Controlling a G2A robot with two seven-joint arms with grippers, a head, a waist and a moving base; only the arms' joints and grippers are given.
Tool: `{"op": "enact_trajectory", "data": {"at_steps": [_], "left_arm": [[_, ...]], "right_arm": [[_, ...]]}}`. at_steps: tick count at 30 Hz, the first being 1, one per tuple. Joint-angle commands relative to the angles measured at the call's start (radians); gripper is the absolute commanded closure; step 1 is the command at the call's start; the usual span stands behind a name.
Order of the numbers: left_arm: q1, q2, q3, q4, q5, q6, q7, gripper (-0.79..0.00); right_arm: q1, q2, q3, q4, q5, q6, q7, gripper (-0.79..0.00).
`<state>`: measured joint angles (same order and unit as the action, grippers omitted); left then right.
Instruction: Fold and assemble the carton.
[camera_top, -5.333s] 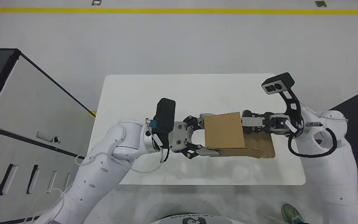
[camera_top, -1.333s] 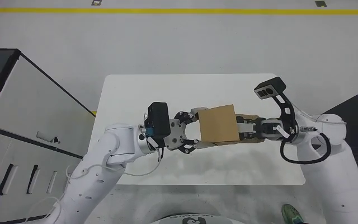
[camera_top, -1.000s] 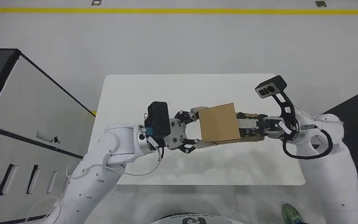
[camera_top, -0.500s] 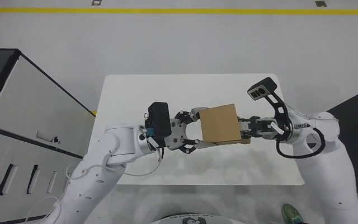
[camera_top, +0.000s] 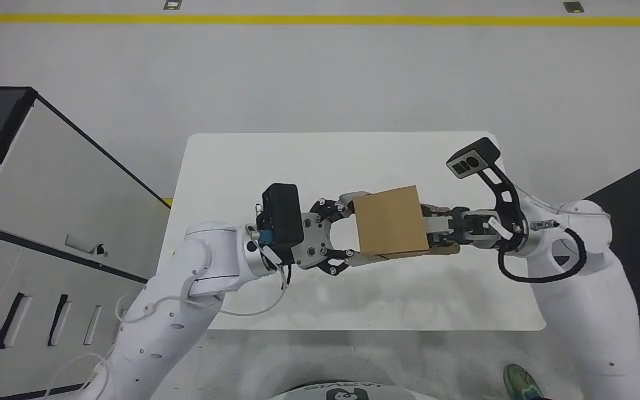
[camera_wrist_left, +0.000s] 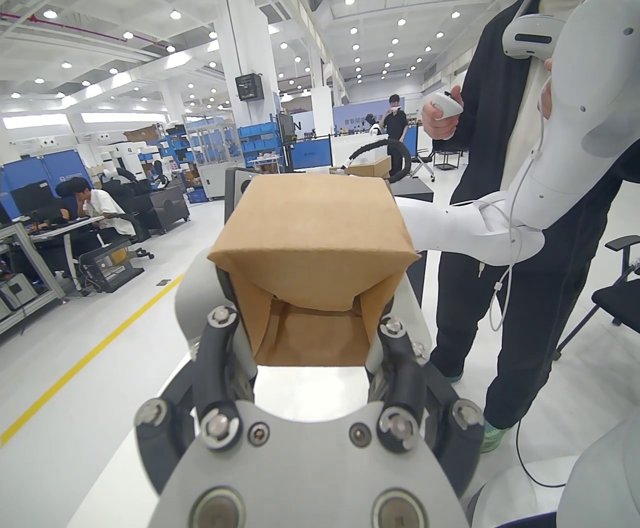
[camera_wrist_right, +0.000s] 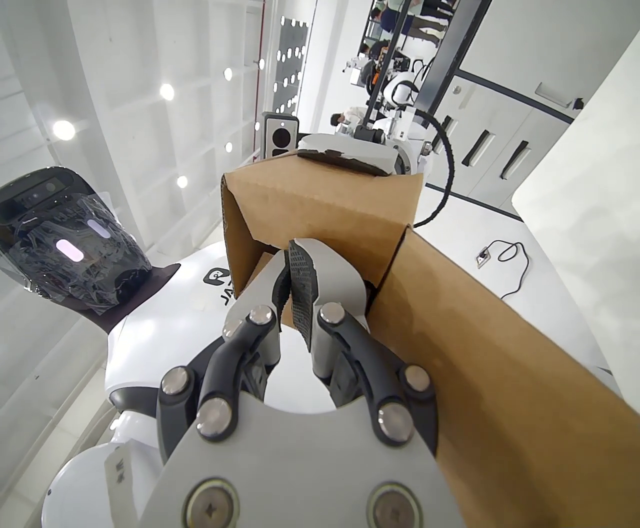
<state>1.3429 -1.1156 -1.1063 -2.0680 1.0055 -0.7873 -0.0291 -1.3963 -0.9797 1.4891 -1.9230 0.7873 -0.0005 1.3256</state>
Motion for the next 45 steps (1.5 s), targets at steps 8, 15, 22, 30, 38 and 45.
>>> {"op": "enact_trajectory", "data": {"at_steps": [8,15,22,30,38,45], "left_arm": [[0.005,0.001,-0.003,-0.009,0.006,0.005,0.003,0.0],[0.016,0.003,-0.014,-0.02,0.006,0.006,0.003,0.0],[0.019,0.003,-0.01,-0.022,0.002,0.004,0.005,0.0],[0.017,0.005,-0.02,-0.02,-0.005,0.002,0.008,0.0],[0.014,0.006,-0.03,-0.015,-0.01,-0.003,0.01,0.0],[0.01,0.006,-0.035,-0.013,-0.028,-0.002,0.022,0.0]], "right_arm": [[0.009,0.0,-0.015,-0.008,-0.005,-0.005,-0.007,0.0],[-0.005,0.004,0.012,-0.014,-0.005,-0.003,-0.006,0.0],[-0.017,0.005,0.004,-0.032,-0.002,-0.006,-0.008,0.0],[-0.027,0.008,0.054,-0.022,0.036,-0.04,0.008,-0.382],[-0.046,0.01,0.138,0.001,0.141,-0.088,0.035,-0.785],[-0.073,0.017,0.272,0.078,0.179,-0.097,0.039,-0.785]]}}
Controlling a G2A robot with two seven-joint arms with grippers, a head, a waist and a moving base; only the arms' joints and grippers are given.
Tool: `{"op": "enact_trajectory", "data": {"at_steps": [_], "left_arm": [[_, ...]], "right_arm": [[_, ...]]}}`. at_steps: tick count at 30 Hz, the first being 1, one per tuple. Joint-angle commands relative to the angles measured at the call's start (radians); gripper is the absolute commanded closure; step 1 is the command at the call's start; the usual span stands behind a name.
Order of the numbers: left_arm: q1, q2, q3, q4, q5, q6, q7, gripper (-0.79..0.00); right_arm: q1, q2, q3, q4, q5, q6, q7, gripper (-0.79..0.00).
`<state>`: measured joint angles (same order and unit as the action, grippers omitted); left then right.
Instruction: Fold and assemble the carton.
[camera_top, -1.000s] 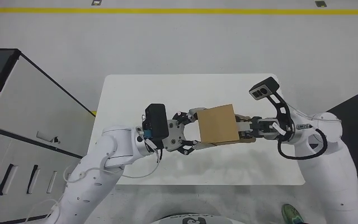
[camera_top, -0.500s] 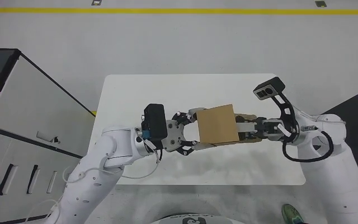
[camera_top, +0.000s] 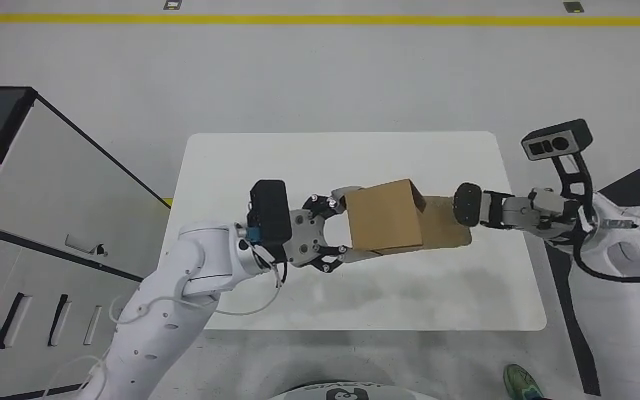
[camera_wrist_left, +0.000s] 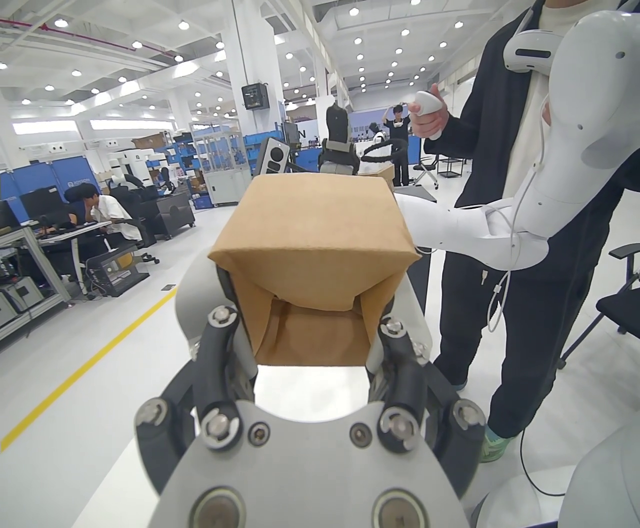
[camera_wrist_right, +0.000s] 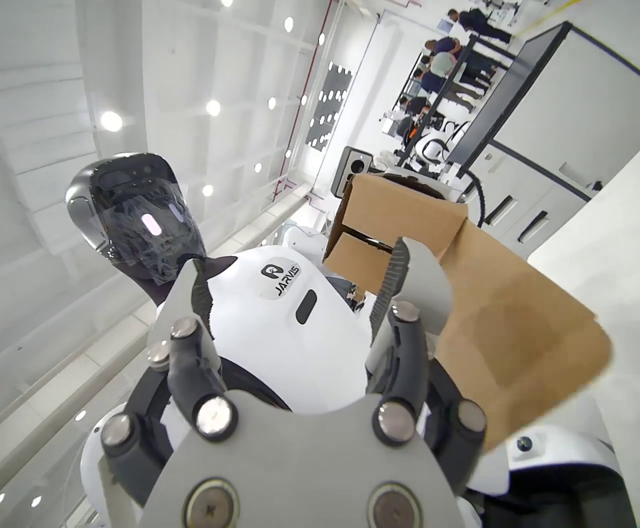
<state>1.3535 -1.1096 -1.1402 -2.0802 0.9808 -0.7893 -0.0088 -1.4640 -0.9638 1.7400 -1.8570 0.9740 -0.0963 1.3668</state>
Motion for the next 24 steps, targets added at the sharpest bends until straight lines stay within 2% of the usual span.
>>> {"op": "enact_trajectory", "data": {"at_steps": [1,3,5,8,9,11,12,13,24], "left_arm": [[-0.002,0.0,-0.002,-0.002,-0.006,0.0,0.002,0.0],[-0.004,0.0,-0.003,-0.004,-0.011,0.0,0.002,0.0],[-0.007,0.0,-0.005,-0.004,-0.015,0.002,0.0,0.0],[-0.011,0.0,-0.006,-0.005,-0.021,0.002,0.0,0.0],[-0.012,-0.001,-0.006,-0.005,-0.022,0.002,0.001,0.0],[-0.014,-0.001,-0.005,-0.006,-0.025,0.002,0.001,0.0],[-0.014,-0.001,-0.004,-0.006,-0.027,0.003,0.0,0.0],[-0.015,-0.001,-0.003,-0.007,-0.028,0.003,0.0,0.0],[-0.019,-0.002,0.001,-0.01,-0.031,0.006,-0.001,0.0]], "right_arm": [[-0.013,0.003,0.041,0.024,-0.014,-0.002,-0.002,-0.785],[-0.028,0.005,0.077,0.047,-0.031,-0.005,-0.007,-0.785],[-0.043,0.007,0.108,0.067,-0.042,-0.007,-0.023,-0.705],[-0.07,0.008,0.14,0.097,-0.085,-0.011,-0.065,-0.489],[-0.082,0.008,0.14,0.103,-0.102,-0.008,-0.074,-0.369],[-0.105,0.007,0.126,0.116,-0.127,0.002,-0.085,-0.206],[-0.115,0.006,0.112,0.119,-0.137,0.009,-0.087,-0.065],[-0.123,0.005,0.097,0.12,-0.148,0.011,-0.088,0.0],[-0.116,-0.012,-0.077,0.105,-0.14,0.0,-0.098,0.0]]}}
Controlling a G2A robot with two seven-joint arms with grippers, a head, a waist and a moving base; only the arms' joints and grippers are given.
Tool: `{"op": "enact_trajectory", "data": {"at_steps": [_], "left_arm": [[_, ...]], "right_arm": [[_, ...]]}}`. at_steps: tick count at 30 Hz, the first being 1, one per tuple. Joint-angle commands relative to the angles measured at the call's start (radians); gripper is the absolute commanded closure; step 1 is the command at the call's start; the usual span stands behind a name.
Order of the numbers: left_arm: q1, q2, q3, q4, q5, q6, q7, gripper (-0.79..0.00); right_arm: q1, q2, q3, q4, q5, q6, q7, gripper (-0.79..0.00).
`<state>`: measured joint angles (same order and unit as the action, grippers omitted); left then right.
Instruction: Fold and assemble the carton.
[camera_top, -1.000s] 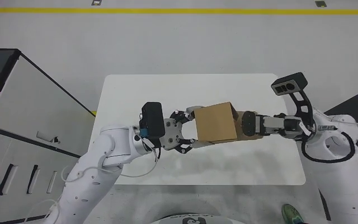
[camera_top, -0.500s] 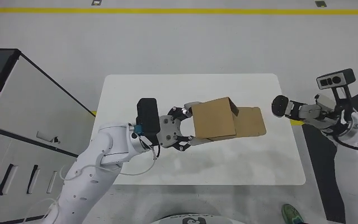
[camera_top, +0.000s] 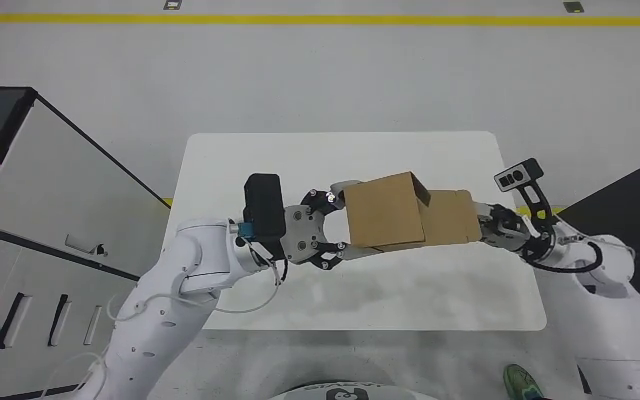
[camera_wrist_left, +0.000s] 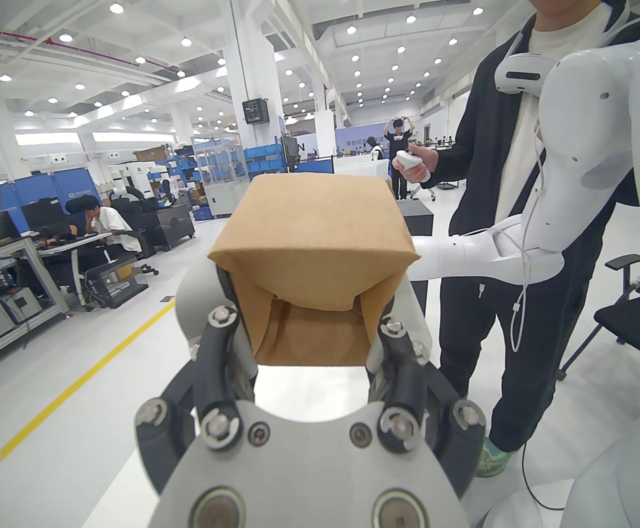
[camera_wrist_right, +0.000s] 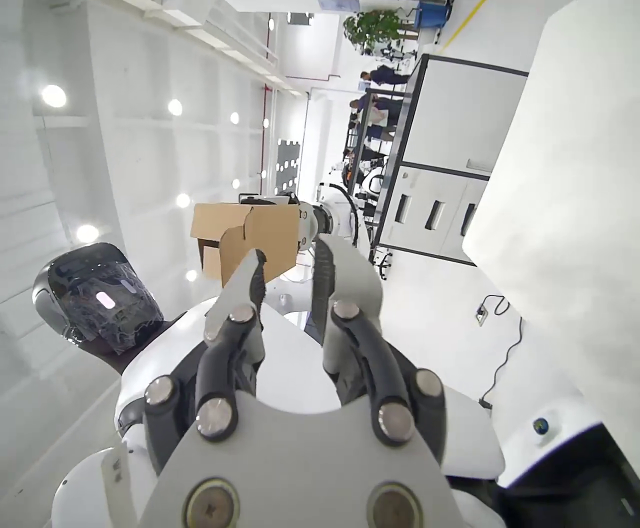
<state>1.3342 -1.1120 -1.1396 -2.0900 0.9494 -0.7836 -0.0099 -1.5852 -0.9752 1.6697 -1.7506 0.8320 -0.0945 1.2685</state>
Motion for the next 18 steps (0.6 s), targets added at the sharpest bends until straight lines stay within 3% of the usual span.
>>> {"op": "enact_trajectory", "data": {"at_steps": [1,18], "left_arm": [[0.0,0.0,0.0,0.0,0.0,0.0,0.0,0.0],[0.009,0.001,0.005,0.014,0.024,-0.01,-0.005,0.0]], "right_arm": [[0.01,-0.002,-0.012,-0.003,0.008,-0.004,0.002,0.0],[0.064,-0.003,0.007,-0.065,0.1,-0.024,0.083,0.0]]}}
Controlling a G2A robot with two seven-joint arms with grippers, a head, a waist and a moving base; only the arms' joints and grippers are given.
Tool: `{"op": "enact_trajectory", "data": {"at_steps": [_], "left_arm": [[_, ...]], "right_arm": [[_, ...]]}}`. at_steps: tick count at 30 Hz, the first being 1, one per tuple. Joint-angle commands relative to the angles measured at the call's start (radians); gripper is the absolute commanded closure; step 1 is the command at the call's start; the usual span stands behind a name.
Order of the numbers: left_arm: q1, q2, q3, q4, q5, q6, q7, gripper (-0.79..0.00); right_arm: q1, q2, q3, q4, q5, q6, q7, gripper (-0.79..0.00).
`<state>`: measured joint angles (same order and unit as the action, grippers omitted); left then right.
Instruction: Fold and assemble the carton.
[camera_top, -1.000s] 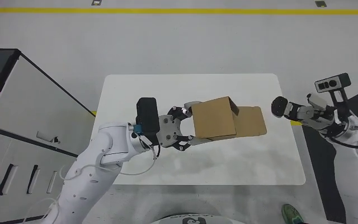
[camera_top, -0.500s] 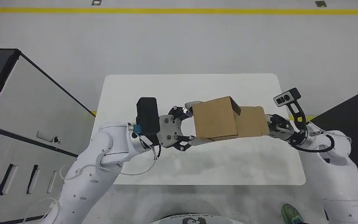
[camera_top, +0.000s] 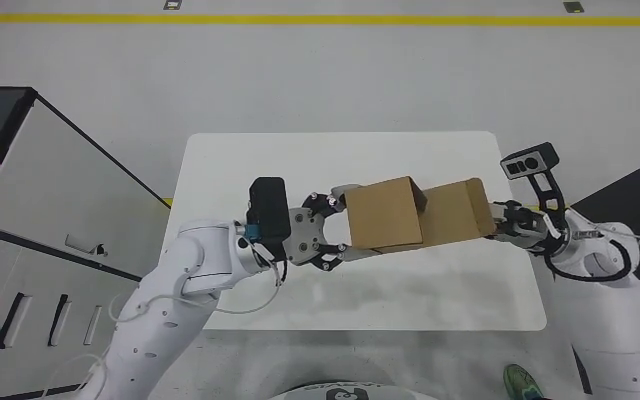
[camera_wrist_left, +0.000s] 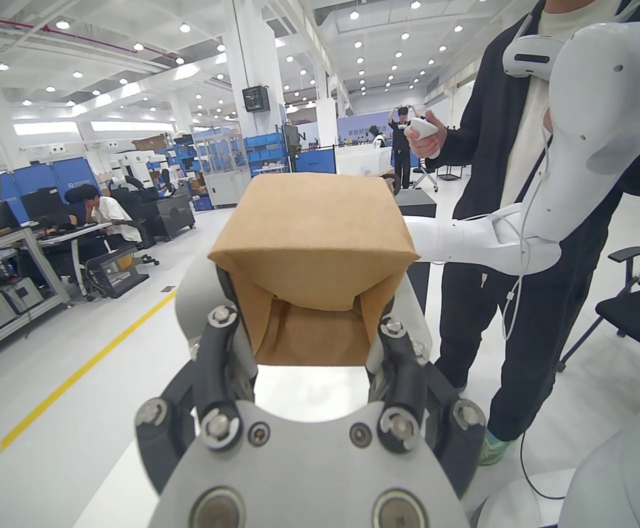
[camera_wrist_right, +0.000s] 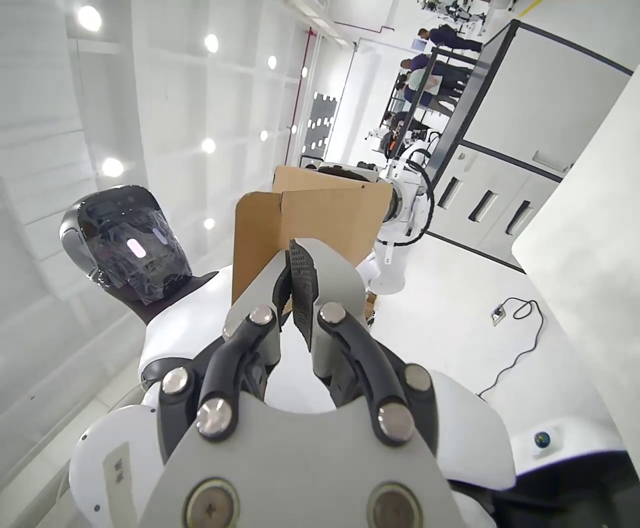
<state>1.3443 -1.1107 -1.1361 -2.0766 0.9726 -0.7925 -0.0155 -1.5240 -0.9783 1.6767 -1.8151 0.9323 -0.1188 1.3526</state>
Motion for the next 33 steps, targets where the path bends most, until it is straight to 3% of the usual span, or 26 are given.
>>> {"op": "enact_trajectory", "data": {"at_steps": [1,23,24,26,27,30,33], "left_arm": [[-0.002,0.0,0.003,0.001,0.001,-0.002,0.001,0.0],[-0.008,-0.002,0.031,-0.009,0.004,-0.009,-0.012,0.0],[-0.007,-0.002,0.031,-0.009,0.004,-0.009,-0.011,0.0],[-0.007,-0.003,0.031,-0.01,0.008,-0.006,-0.01,0.0],[-0.007,-0.003,0.03,-0.01,0.01,-0.003,-0.01,0.0],[-0.003,-0.002,0.026,-0.013,0.022,0.004,-0.007,0.0],[0.001,-0.001,0.023,-0.017,0.032,0.005,-0.006,0.0]], "right_arm": [[0.006,0.0,-0.001,-0.001,-0.001,0.0,-0.001,0.0],[0.077,-0.005,-0.061,-0.031,-0.008,0.007,0.022,0.0],[0.078,-0.005,-0.064,-0.033,-0.003,0.012,0.023,-0.028],[0.081,-0.005,-0.067,-0.034,0.005,0.018,0.022,-0.388],[0.082,-0.005,-0.067,-0.036,0.005,0.02,0.021,-0.486],[0.082,-0.006,-0.067,-0.042,0.011,0.032,0.015,-0.517],[0.08,-0.006,-0.064,-0.048,0.023,0.043,0.013,-0.446]]}}
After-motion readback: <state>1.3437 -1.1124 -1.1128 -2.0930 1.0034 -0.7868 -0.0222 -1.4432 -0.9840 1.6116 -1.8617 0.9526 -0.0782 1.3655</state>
